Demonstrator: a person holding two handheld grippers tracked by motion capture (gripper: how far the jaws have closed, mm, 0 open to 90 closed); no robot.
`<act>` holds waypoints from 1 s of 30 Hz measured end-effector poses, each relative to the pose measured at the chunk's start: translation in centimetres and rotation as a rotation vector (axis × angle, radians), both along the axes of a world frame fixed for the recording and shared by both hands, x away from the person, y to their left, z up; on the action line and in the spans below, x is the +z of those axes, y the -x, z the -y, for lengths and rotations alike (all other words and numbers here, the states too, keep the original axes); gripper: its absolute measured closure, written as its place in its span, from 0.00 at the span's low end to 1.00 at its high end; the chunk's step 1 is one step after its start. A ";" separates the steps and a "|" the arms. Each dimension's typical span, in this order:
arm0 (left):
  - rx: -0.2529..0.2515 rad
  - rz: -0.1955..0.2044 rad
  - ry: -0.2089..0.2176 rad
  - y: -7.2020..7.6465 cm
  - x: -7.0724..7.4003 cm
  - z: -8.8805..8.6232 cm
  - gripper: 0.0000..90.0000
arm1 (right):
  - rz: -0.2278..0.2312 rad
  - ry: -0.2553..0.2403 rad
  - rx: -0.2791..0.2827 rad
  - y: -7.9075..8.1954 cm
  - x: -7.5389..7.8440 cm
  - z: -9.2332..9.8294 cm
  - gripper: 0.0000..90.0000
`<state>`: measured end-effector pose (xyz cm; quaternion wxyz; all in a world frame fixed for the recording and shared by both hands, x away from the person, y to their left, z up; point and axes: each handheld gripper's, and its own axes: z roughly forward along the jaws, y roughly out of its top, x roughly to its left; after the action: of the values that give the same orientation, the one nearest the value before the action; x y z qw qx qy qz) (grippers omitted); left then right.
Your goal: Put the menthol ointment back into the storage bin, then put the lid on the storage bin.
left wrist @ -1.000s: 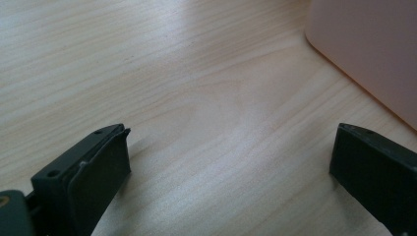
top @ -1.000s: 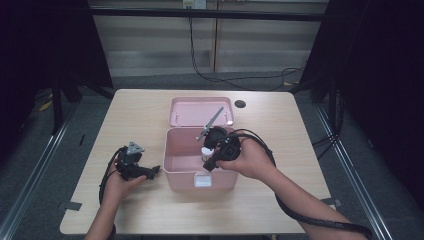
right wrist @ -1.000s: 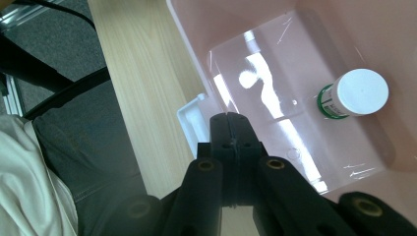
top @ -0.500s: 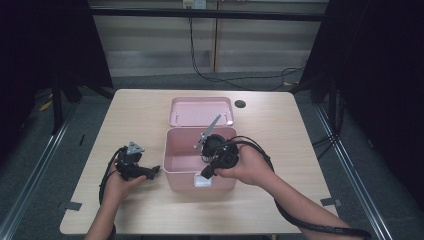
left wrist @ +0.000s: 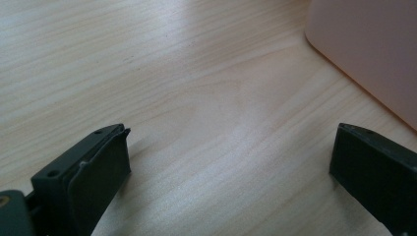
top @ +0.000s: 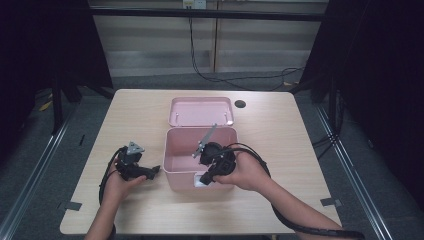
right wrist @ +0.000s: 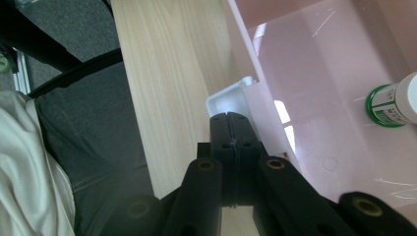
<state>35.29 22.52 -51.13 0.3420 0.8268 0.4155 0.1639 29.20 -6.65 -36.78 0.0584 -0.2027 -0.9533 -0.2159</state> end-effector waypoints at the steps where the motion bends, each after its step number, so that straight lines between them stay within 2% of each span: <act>1: 0.000 -0.001 0.000 0.0 0.0 0.0 0.01 | 0.008 -0.003 0.009 0.0 0.0 0.0 1.00; 4: -0.002 -0.001 0.000 0.0 0.0 0.0 0.01 | 0.022 0.010 0.016 0.1 -0.3 -0.1 1.00; 9: 0.000 -0.004 0.005 0.0 0.0 0.1 0.00 | 0.022 -0.002 0.016 0.2 -0.5 0.0 1.00; 11: -0.002 -0.005 0.005 0.0 0.0 0.1 0.00 | 0.042 -0.009 0.034 0.2 -0.6 0.0 1.00; 24: -0.002 -0.012 0.015 0.0 0.0 -0.1 0.00 | 0.038 -0.020 0.030 0.2 -0.7 0.2 1.00; 26: -0.001 -0.010 0.009 -0.1 0.1 -0.1 0.02 | 0.042 -0.025 0.033 0.2 -0.7 0.3 1.00; 27: -0.010 -0.018 -0.008 -0.2 0.3 -0.2 0.04 | 0.039 -0.027 0.031 0.2 -0.7 0.3 1.00; 30: 0.006 -0.052 -0.016 -0.4 0.8 -0.4 0.11 | 0.035 -0.024 0.032 0.2 -0.7 0.3 1.00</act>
<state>35.73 22.91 -50.32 0.3240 0.8323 0.4251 0.1468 29.01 -6.94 -37.47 0.0476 -0.1827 -0.9547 -0.2301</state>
